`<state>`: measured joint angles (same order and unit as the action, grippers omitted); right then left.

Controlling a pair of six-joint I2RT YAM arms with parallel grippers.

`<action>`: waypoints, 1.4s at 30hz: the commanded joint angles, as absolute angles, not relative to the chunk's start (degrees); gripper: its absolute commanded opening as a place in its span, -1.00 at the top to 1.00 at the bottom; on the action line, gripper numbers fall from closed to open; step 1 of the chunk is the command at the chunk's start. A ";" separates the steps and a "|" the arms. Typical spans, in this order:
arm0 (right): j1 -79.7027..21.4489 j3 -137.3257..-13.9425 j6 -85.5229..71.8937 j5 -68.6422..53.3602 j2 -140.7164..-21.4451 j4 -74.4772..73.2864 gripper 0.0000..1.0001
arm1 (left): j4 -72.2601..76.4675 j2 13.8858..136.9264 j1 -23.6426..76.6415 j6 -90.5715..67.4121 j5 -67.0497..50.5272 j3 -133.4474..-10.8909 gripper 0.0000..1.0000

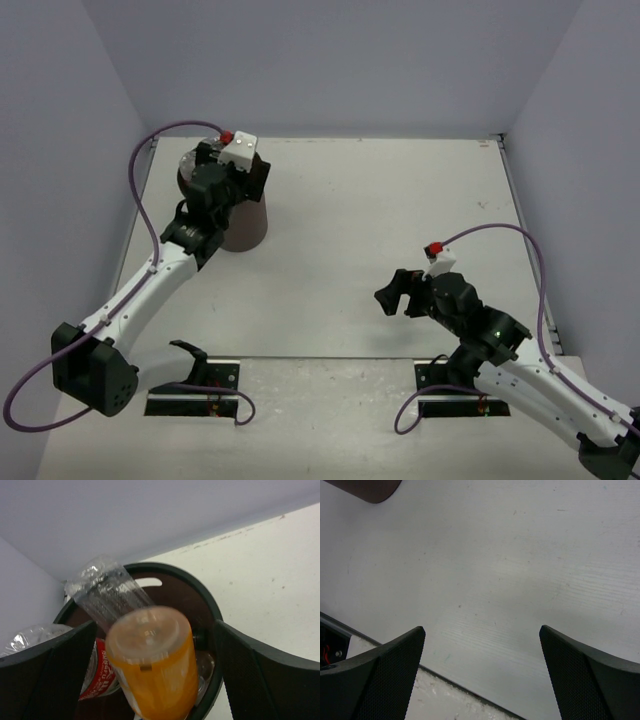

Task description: Put the plastic bottles in the bin

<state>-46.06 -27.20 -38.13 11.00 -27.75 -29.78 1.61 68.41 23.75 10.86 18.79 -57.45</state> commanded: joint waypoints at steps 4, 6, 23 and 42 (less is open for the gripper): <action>-46.05 -27.69 -38.23 11.34 -28.46 -29.27 -0.97 | -2.03 66.36 23.38 5.12 11.25 -68.46 -1.00; -46.05 -27.69 -38.41 11.34 -28.04 -29.35 -0.97 | -4.05 66.37 23.38 2.57 11.08 -71.23 -1.00; -46.12 -29.88 -43.94 12.73 -28.79 -30.29 -0.97 | -28.19 51.86 23.38 -35.10 19.41 -65.62 -1.00; -46.05 -32.61 -47.91 17.85 -24.27 -32.17 -0.97 | -46.83 41.73 23.38 -45.51 29.78 -54.69 -1.00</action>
